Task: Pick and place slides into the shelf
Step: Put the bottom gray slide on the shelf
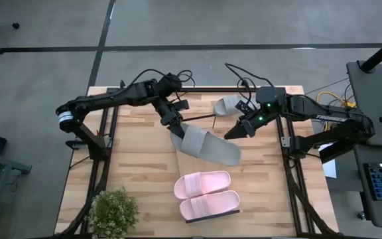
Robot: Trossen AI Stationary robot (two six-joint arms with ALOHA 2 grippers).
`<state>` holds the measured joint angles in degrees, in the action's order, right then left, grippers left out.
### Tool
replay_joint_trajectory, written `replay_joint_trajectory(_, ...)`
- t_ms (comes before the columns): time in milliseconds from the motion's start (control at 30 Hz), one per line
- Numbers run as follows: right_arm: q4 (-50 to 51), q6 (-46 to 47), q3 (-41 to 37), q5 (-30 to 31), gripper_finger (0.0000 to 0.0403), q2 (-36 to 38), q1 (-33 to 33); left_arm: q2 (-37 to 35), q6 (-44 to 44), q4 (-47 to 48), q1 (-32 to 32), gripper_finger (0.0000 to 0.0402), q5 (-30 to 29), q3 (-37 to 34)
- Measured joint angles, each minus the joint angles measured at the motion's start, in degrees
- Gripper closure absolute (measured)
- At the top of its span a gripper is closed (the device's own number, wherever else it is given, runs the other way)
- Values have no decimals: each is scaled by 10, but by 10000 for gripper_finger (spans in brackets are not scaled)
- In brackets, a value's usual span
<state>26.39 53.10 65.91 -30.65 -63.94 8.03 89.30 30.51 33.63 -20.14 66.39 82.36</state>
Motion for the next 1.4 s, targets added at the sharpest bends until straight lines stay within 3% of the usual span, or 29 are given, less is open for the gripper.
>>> replay_joint_trajectory(467, 0, 7, -5, -6, 244, 0, -26, -1, -9, -1, -16, 382, 4, 1)
replay_joint_trajectory(800, 1, 10, -6, -2, 336, 0, -25, -2, -10, -1, -26, 382, 8, 5)
replay_joint_trajectory(933, 1, 11, -6, 4, 344, 0, -25, -2, -9, -1, -26, 376, 6, 5)
replay_joint_trajectory(1167, 0, 9, -6, 29, 348, 0, -26, -2, 7, -16, -29, 327, 6, 6)
replay_joint_trajectory(1400, -1, -2, -6, 83, 348, 0, -26, -2, 91, -119, -38, 250, 6, 6)
